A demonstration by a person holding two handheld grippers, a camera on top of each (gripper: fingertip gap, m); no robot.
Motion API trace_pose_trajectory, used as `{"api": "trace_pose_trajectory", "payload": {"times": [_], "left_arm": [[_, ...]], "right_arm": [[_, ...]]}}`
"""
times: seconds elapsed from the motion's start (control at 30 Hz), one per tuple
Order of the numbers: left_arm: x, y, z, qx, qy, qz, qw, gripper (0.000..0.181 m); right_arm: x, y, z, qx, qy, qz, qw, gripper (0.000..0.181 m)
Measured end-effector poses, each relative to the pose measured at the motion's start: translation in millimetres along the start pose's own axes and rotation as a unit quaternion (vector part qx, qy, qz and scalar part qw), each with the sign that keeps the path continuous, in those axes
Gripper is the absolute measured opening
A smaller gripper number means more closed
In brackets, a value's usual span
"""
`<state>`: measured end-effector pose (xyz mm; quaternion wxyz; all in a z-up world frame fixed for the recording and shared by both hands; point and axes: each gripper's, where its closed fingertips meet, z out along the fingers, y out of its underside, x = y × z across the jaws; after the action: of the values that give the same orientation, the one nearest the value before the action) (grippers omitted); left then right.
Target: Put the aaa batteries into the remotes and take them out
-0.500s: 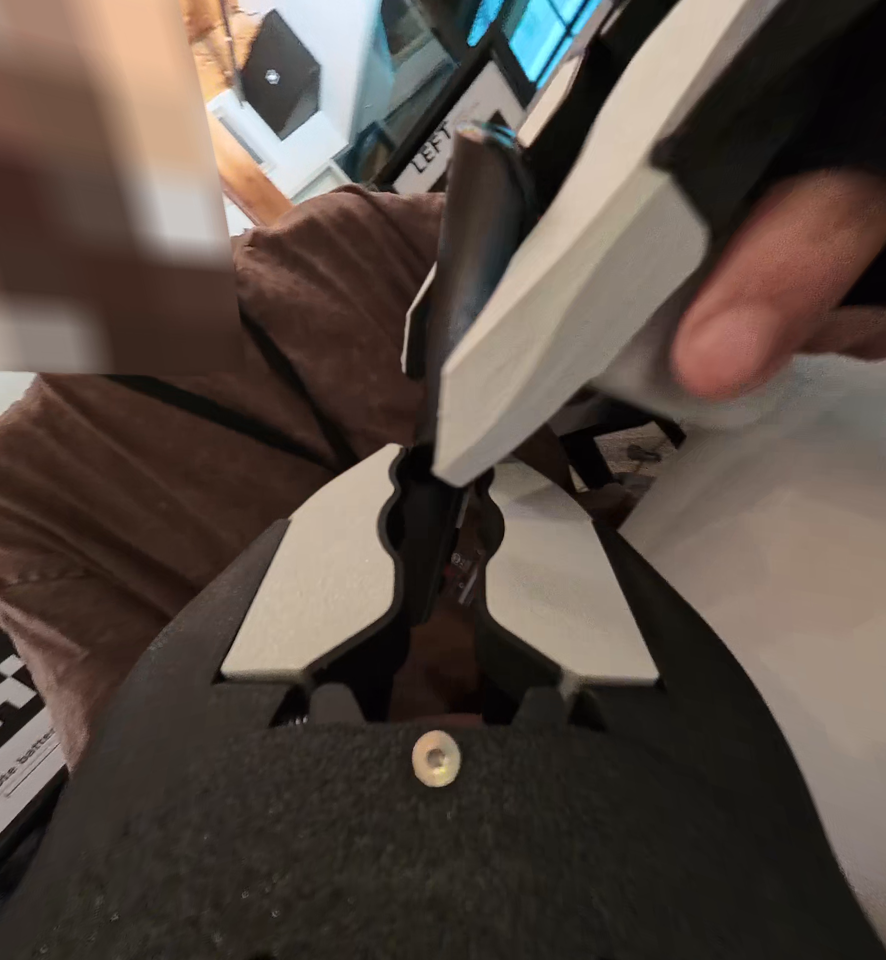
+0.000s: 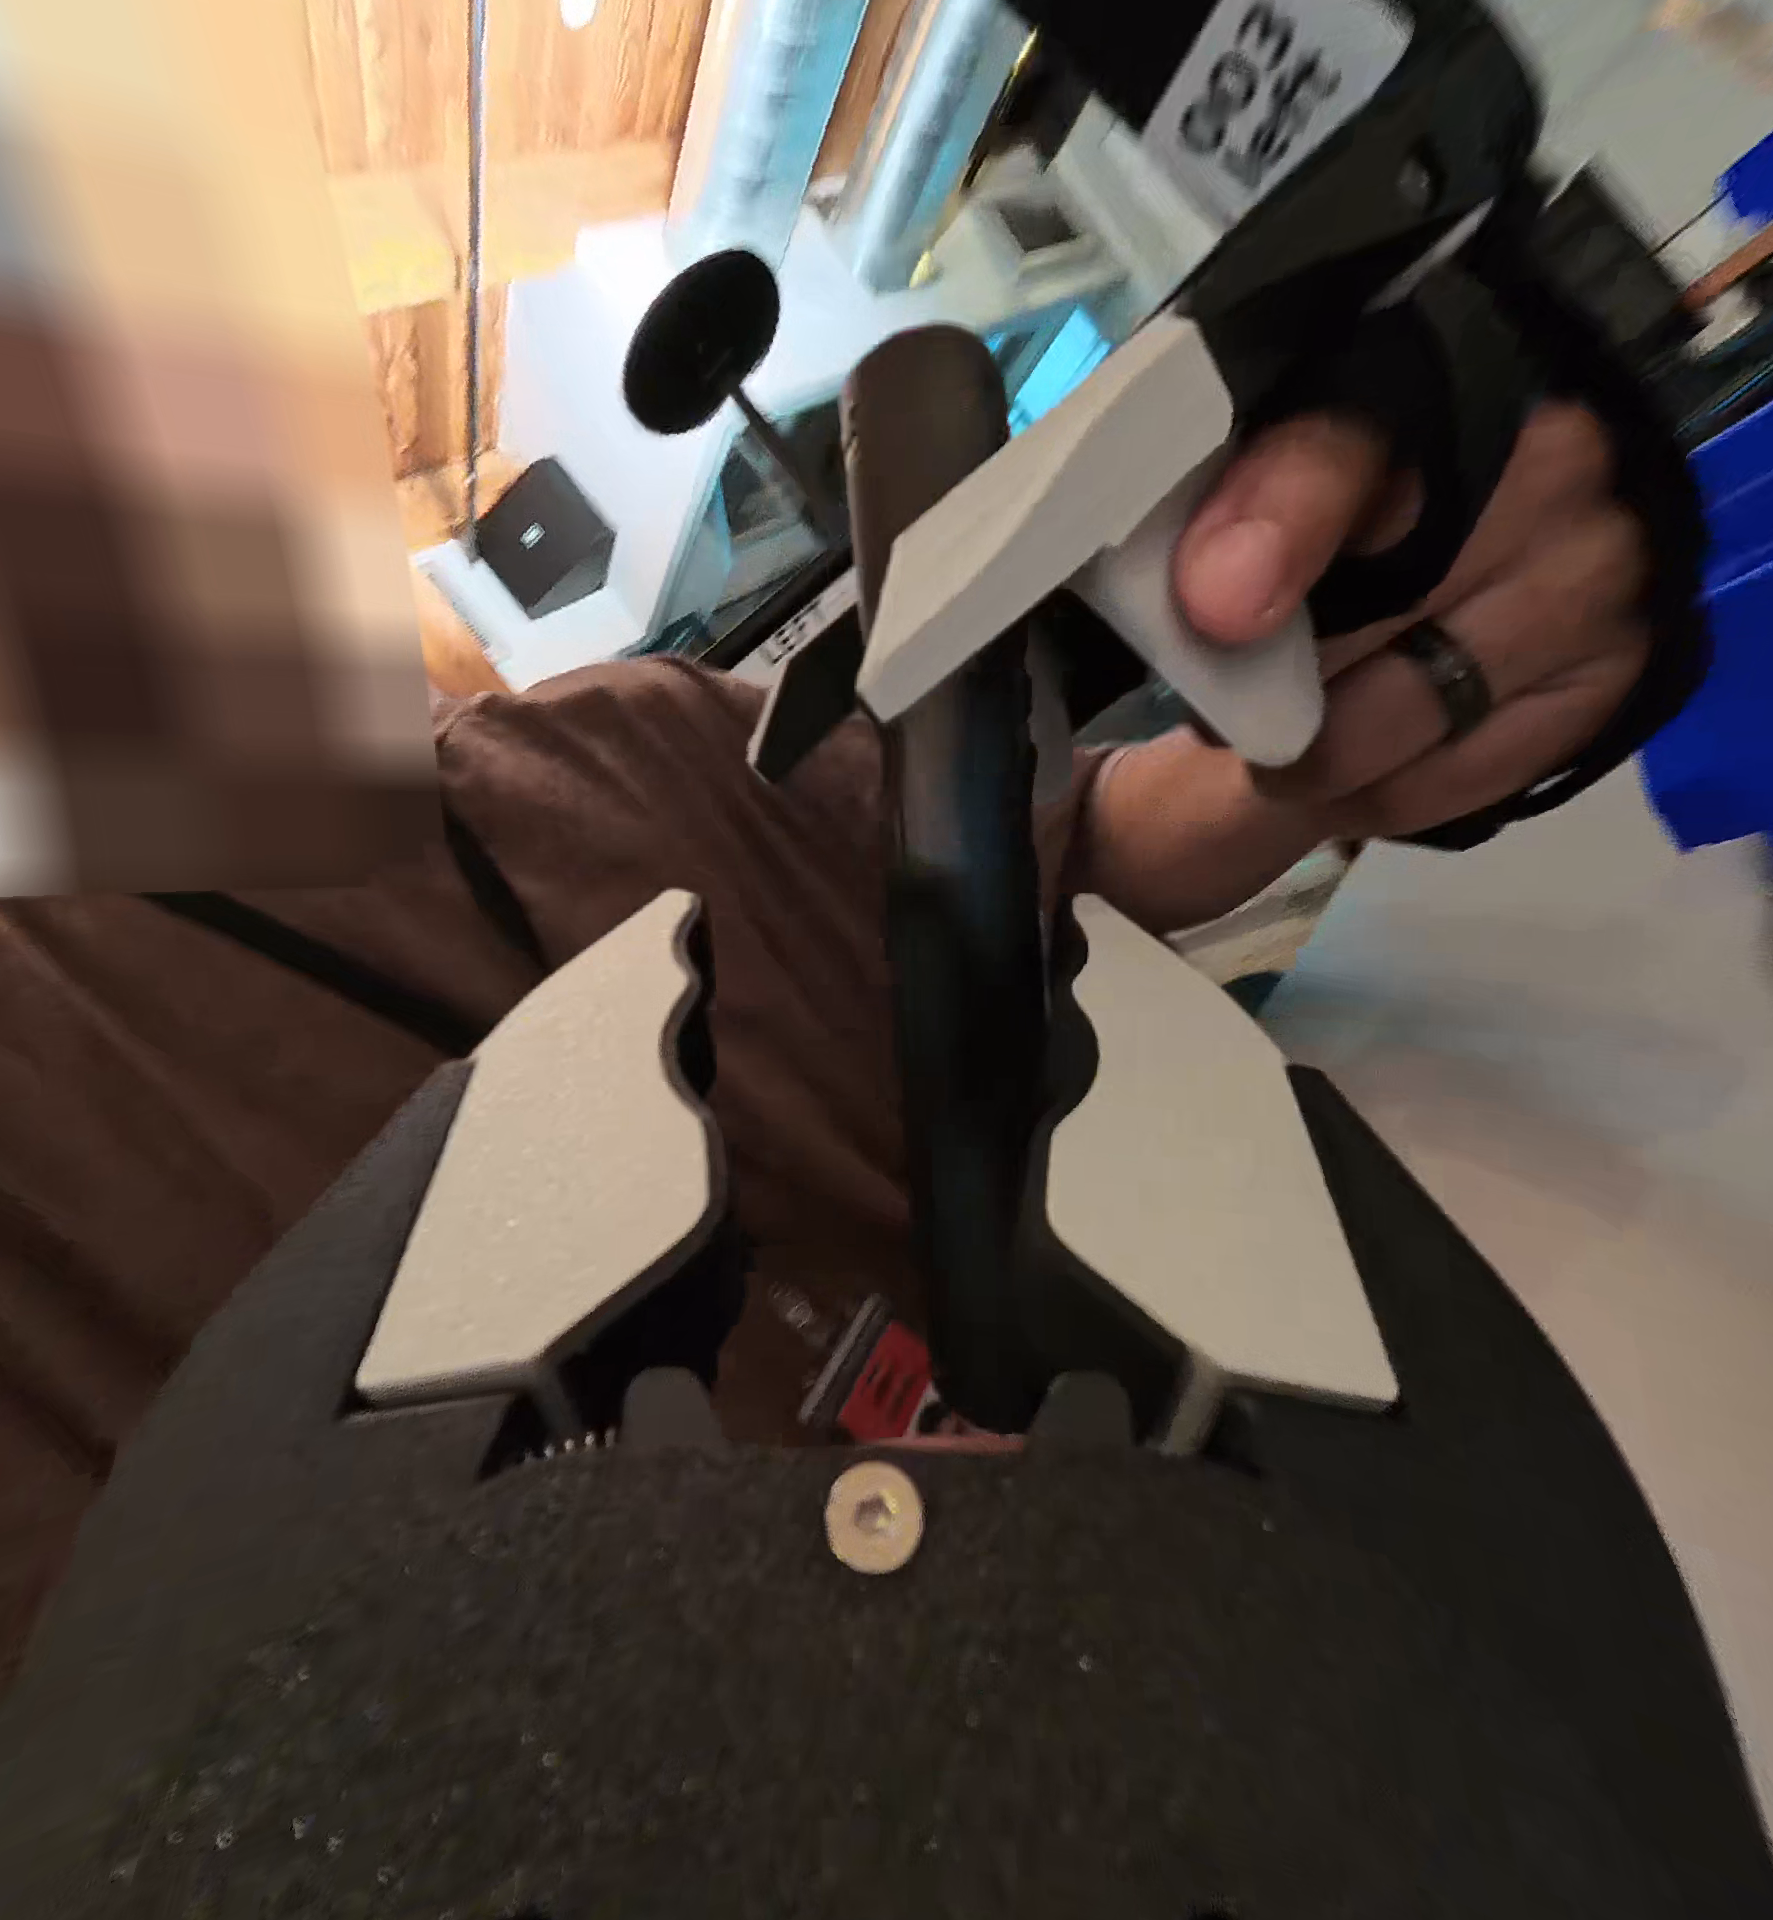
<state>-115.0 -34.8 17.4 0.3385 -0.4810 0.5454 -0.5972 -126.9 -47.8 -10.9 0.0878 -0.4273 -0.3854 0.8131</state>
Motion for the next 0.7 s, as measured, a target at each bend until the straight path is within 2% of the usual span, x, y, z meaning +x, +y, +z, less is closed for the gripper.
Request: {"api": "trace_pose_trajectory", "payload": {"times": [0.13, 0.2, 0.27, 0.37, 0.43, 0.47, 0.5, 0.57, 0.7], "left_arm": [[-12.5, -2.2, -9.8, 0.04, -0.051, -0.022, 0.998, 0.058], [-22.2, -0.4, -17.2, 0.054, -0.088, -0.035, 0.994, 0.058], [-30.2, -0.4, -23.6, 0.081, -0.113, -0.058, 0.988, 0.058], [-39.4, 7.8, -22.1, 0.091, -0.138, -0.076, 0.983, 0.058], [-42.3, 12.7, -16.0, 0.093, -0.138, -0.091, 0.982, 0.058], [-42.6, 13.5, -12.9, 0.095, -0.137, -0.094, 0.981, 0.058], [-41.5, 14.2, -9.7, 0.094, -0.134, -0.095, 0.982, 0.058], [-43.6, 17.4, -5.9, 0.083, -0.15, -0.088, 0.981, 0.058], [-37.8, 20.4, -5.6, 0.07, -0.161, -0.066, 0.982, 0.06]], "right_arm": [[26.9, -4.2, -17.3, 0.072, 0.137, -0.06, 0.986, 0.072], [35.6, -6.0, -28.3, 0.091, 0.232, -0.114, 0.962, 0.083], [51.1, 3.8, -34.5, 0.032, 0.347, -0.172, 0.921, 0.087], [65.8, 9.2, -28.6, -0.024, 0.439, -0.237, 0.866, 0.089], [79.7, 13.5, -24.8, -0.033, 0.47, -0.252, 0.845, 0.088], [89.0, 21.1, -23.2, -0.047, 0.474, -0.24, 0.846, 0.088], [97.4, 30.0, -22.9, -0.063, 0.477, -0.22, 0.849, 0.08], [98.5, 42.0, -16.2, -0.073, 0.447, -0.195, 0.87, 0.052], [89.5, 48.1, -19.1, -0.099, 0.439, -0.201, 0.87, 0.051]]}}
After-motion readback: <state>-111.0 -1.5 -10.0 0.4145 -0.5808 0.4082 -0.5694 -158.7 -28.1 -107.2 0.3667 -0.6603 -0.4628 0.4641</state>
